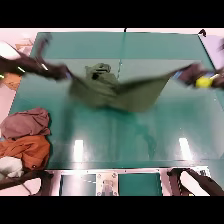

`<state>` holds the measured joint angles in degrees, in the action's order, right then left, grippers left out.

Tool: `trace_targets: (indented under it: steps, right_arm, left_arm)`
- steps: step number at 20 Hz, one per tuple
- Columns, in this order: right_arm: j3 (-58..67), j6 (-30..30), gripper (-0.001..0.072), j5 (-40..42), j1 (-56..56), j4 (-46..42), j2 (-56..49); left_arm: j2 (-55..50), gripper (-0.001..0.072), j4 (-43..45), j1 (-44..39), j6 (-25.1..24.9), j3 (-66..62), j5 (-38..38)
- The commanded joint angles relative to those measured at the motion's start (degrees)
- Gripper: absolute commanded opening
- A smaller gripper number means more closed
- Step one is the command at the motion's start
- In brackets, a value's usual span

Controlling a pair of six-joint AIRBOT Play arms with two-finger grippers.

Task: Fold the shirts.

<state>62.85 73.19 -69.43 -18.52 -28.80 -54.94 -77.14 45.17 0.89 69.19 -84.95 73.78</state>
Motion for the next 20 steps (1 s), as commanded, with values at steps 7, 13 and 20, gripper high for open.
trace_targets:
  steps: [7,13,20]
  right_arm:
    - [27.36,2.67,0.0015,9.51,-27.12,28.22,10.67]
    - [28.37,-2.12,0.0015,17.99,-30.99,25.73,19.43]
    - [14.16,-3.15,0.0014,17.25,-29.46,14.60,19.63]
  left_arm:
    - [21.64,0.0027,5.07,6.36,4.07,-42.69,-11.82]
    - [27.50,0.0028,14.03,6.36,7.21,-41.05,-14.05]
    - [25.51,0.0028,15.78,6.36,11.23,-21.97,-10.14]
